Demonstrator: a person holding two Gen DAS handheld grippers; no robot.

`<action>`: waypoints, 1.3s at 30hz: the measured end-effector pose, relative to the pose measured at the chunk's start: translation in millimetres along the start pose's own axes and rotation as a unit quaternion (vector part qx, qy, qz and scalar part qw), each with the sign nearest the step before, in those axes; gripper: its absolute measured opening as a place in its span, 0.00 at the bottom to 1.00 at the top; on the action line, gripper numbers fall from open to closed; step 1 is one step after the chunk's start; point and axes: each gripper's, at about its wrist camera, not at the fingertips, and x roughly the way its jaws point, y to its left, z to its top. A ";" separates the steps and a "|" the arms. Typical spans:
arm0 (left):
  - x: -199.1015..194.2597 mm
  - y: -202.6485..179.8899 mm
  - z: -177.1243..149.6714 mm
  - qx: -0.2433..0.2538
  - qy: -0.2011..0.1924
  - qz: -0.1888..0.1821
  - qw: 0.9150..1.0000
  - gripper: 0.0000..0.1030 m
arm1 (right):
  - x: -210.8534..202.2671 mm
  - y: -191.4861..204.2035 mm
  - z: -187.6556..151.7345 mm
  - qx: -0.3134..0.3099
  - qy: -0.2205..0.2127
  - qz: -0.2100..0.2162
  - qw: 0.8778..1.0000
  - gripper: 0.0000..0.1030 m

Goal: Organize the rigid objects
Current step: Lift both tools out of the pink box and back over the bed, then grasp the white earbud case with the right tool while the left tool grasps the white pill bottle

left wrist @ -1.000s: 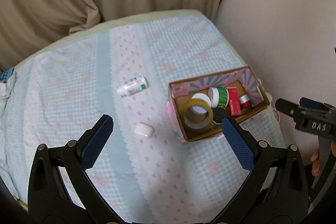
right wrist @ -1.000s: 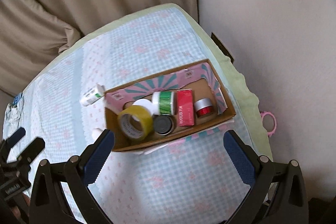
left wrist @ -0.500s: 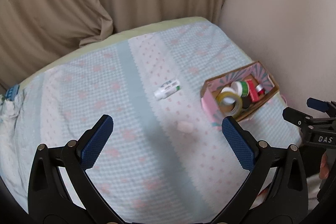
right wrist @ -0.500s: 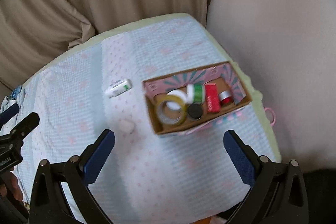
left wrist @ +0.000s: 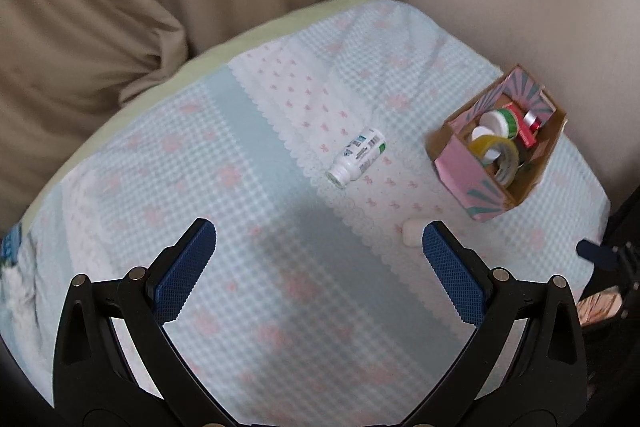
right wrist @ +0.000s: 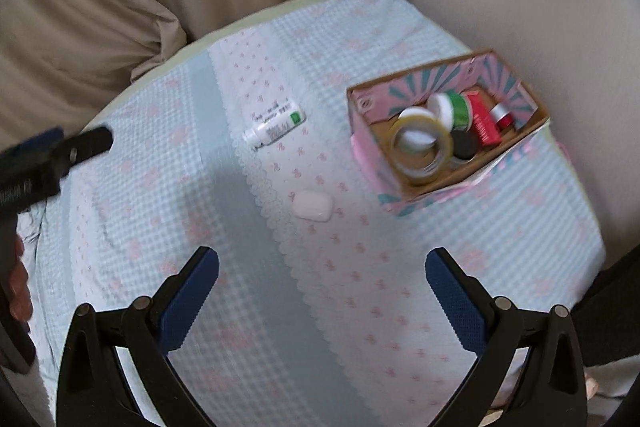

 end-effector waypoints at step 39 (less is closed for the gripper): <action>308.1 -68.8 62.7 0.194 0.137 -0.105 0.966 0.51 | 237.6 -0.4 17.3 0.134 0.044 -0.076 0.987 0.55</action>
